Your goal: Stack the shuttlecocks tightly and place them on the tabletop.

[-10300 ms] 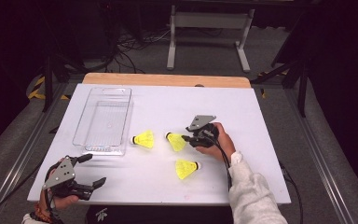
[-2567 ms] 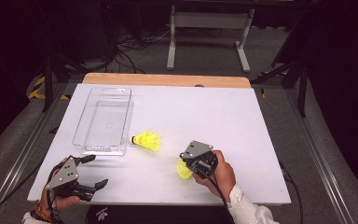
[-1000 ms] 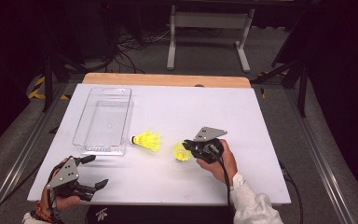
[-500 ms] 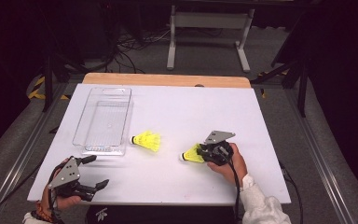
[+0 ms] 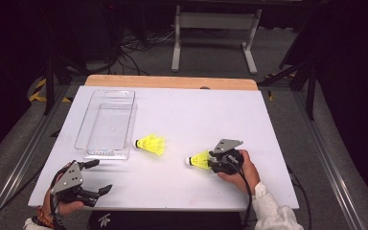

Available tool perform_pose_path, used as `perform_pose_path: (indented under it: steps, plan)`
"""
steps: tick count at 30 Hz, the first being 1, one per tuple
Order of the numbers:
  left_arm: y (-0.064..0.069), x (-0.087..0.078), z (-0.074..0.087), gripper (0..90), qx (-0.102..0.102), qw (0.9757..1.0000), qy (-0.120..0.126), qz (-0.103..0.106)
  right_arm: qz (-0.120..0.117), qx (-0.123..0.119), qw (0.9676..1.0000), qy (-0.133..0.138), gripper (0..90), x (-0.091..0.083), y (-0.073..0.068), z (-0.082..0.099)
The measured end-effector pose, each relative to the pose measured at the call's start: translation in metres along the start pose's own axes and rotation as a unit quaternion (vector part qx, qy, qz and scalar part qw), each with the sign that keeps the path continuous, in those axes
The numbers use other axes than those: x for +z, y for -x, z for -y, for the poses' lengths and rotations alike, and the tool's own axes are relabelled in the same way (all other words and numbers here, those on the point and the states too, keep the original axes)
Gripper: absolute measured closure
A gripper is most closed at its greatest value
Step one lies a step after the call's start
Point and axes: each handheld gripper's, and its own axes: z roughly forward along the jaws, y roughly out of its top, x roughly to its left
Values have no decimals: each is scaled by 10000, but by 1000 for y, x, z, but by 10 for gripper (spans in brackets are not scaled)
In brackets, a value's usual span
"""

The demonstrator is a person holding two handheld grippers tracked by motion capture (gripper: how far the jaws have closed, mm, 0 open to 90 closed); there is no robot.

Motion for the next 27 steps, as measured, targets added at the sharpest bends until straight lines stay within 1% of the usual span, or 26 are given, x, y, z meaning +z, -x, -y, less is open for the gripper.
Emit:
perform_pose_path:
  steps: [2,3,6,8,10,12,13,14,16,18,20,21,23,25,26,27]
  plan:
    - [0,0,0,76,-2,10000,1,5,29,17,10000,49,562,-6,0,1]
    - [0,0,0,76,2,10000,3,10,29,17,10000,49,562,-6,0,1]
    - [1,0,0,76,7,10000,4,8,38,152,9997,185,538,-18,0,3]
    - [0,0,0,76,4,10000,11,3,37,160,9996,228,529,-27,-3,4]
    - [0,0,0,77,4,10000,9,-7,-34,217,9993,313,520,-34,-6,6]
    - [1,0,-1,77,1,10000,14,-7,-82,196,9993,306,488,-41,-11,7]
    - [1,0,-1,77,5,10000,10,-11,-174,160,9994,270,475,-43,-14,8]
    - [1,0,-1,77,3,10000,10,-10,-196,131,9996,177,461,-44,-16,8]
    - [1,0,-1,77,1,10000,15,-12,-162,129,9997,95,432,-47,-20,9]
    - [1,0,-1,77,1,10000,17,-7,-305,117,9994,119,415,-49,-24,10]
    - [1,0,-1,77,0,10000,13,-12,-331,121,9993,150,410,-50,-26,10]
    - [1,0,-1,77,2,10000,12,-1,-382,112,9991,166,410,-49,-27,10]
    - [1,1,-1,77,12,10000,10,1,-384,45,9992,123,414,-45,-32,9]
    - [1,1,-1,77,19,10000,4,6,-456,64,9989,99,426,-39,-35,8]
    - [1,1,-1,77,21,10000,3,6,-480,60,9988,78,436,-36,-36,8]
    - [1,1,-1,77,16,10000,8,3,-444,46,9990,31,463,-32,-37,8]
